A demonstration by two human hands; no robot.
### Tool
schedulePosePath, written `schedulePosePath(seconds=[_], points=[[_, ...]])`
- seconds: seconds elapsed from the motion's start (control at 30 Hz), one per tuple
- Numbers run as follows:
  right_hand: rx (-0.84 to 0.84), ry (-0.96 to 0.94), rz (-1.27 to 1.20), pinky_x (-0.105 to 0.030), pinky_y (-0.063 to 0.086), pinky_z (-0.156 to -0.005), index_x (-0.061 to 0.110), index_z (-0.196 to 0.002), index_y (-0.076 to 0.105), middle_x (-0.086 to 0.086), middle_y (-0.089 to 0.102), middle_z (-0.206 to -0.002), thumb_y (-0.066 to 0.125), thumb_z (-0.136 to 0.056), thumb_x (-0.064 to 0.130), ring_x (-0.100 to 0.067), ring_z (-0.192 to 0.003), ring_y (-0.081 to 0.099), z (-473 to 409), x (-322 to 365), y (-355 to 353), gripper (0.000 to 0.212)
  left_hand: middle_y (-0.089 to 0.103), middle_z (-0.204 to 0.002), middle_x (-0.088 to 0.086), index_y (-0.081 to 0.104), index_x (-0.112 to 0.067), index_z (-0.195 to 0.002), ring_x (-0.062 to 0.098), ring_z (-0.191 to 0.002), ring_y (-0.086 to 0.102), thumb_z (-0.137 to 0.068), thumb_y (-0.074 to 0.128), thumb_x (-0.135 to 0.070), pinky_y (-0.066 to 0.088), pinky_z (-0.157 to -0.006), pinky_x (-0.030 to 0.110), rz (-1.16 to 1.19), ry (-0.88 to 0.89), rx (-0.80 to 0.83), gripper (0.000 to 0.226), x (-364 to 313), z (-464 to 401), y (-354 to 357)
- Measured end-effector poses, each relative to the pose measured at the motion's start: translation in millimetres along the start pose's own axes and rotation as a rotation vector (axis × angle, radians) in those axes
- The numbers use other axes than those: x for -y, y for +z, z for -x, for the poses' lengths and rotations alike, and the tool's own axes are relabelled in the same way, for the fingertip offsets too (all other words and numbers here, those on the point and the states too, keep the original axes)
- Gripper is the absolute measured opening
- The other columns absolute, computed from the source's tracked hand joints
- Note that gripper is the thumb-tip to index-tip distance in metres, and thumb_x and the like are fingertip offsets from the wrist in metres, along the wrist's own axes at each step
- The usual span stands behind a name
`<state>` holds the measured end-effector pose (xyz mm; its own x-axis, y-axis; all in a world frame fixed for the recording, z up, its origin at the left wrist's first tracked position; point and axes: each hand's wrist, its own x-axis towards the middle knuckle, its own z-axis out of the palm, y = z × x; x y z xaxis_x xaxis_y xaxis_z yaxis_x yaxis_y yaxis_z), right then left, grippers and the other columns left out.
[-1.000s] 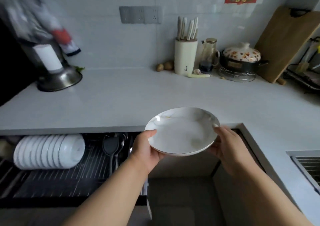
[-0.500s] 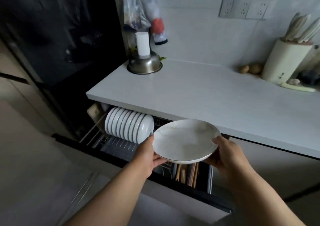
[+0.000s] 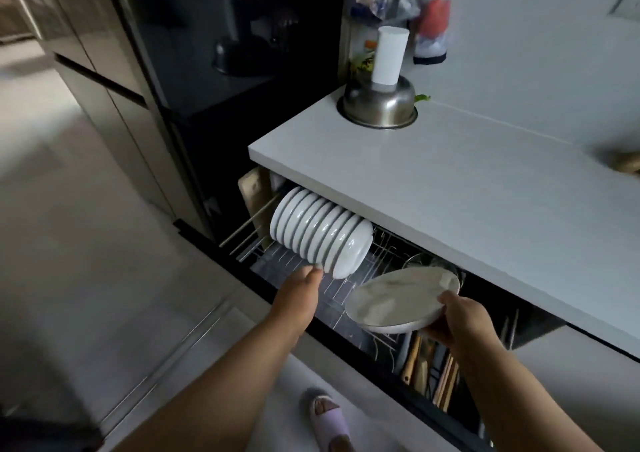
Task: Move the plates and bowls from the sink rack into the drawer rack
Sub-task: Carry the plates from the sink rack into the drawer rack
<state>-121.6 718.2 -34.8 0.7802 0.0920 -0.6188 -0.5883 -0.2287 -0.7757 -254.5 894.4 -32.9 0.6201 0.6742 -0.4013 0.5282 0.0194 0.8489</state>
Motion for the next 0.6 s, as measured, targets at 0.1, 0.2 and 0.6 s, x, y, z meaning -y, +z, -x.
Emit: schedulePosePath(seconds=[0.1,0.2,0.6], points=[[-0.02,0.016,0.113,-0.049,0.057,-0.075,0.0,-0.107,0.048,-0.023,0.06,-0.095,0.049,-0.095,0.011,-0.038,-0.089,0.064,-35.6,-4.2,21.0,0.017,0.059,-0.094,0.011,0.059,-0.007,-0.102,0.02,-0.084,0.051,-0.101,0.035,-0.038,0.039,-0.075,0.034,-0.104,0.032,-0.041,0.039,10.8,-29.9,-3.2],[-0.054,-0.003,0.271,-0.05,0.057,-0.08,-0.007,-0.105,0.054,-0.024,0.063,-0.096,0.05,-0.093,0.01,-0.035,-0.088,0.066,-71.3,-8.2,42.6,0.021,0.062,-0.111,0.007,0.058,-0.011,-0.115,0.025,-0.102,0.056,-0.099,0.038,-0.044,0.041,-0.086,0.032,-0.183,0.016,-0.011,0.042,21.2,-55.0,0.3],[-0.031,-0.066,0.65,-0.049,0.057,-0.078,0.011,-0.133,0.04,-0.017,0.065,-0.1,0.05,-0.091,0.016,-0.031,-0.08,0.066,-164.5,-4.3,103.8,0.044,0.04,-0.148,0.012,0.033,-0.009,-0.145,0.025,-0.139,0.031,-0.095,0.031,-0.046,0.022,-0.115,0.044,-0.837,0.21,-0.057,0.062,62.2,-124.4,17.6]])
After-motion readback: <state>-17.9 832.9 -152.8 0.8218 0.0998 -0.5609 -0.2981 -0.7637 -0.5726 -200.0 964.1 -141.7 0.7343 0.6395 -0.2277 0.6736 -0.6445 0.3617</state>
